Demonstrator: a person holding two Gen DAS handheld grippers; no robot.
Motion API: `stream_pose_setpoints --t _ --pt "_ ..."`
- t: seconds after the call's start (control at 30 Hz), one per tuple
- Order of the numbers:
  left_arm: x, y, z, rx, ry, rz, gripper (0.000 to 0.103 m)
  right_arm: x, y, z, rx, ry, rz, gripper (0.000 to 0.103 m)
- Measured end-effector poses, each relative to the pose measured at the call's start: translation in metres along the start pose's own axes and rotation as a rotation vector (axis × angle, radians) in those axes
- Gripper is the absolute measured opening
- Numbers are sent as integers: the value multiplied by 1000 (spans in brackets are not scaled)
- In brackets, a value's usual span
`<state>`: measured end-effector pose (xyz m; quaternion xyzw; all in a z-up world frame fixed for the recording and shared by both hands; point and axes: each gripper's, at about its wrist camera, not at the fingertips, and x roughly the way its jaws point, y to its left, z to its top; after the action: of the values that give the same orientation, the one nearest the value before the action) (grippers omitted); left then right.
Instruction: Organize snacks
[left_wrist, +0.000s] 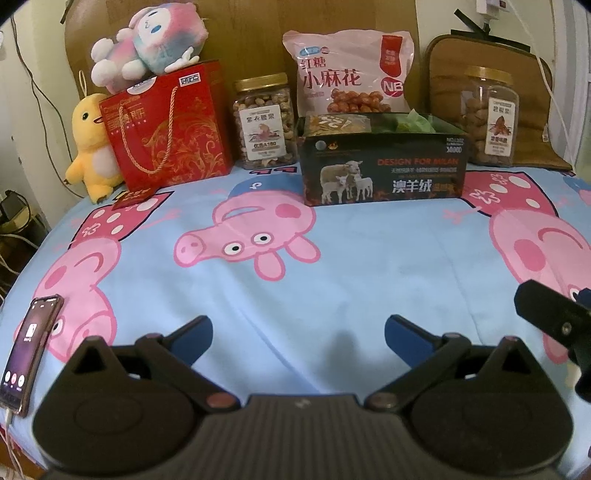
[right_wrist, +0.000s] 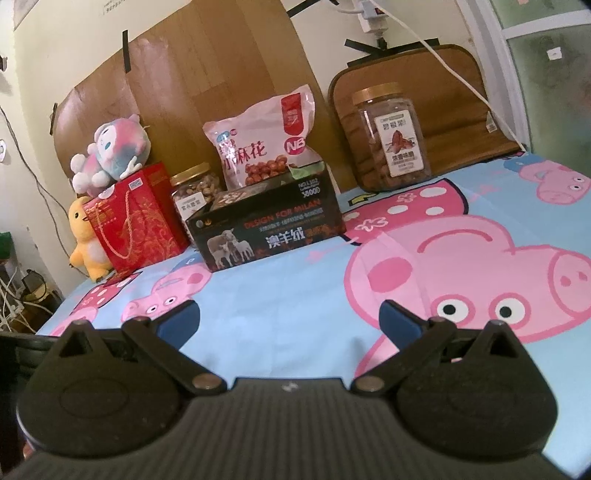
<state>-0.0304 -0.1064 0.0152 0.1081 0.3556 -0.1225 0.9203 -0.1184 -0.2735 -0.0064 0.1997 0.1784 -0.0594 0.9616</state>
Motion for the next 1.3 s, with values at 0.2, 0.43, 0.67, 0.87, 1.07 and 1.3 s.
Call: stream_pose_setpoints --t 0.2,0.43,0.67,0.87,1.07,1.3 --pt "-1 -1 0 8 -8 -8 103 -3 0 0 -1 -19 -3 103" --pt "-1 -1 2 -1 -4 -10 103 -3 -5 5 2 -16 7 103" --pt "-5 -2 3 -4 -4 -17 103 -3 -7 8 2 -15 12 103" --pt "-6 -3 5 -3 -4 -33 103 0 -11 16 -21 -6 18 103" --pt "-6 -6 6 5 3 -50 103 3 -13 28 -31 -11 36 103" --pt "-4 -3 9 -21 3 -45 103 2 -14 34 -36 -22 53 103"
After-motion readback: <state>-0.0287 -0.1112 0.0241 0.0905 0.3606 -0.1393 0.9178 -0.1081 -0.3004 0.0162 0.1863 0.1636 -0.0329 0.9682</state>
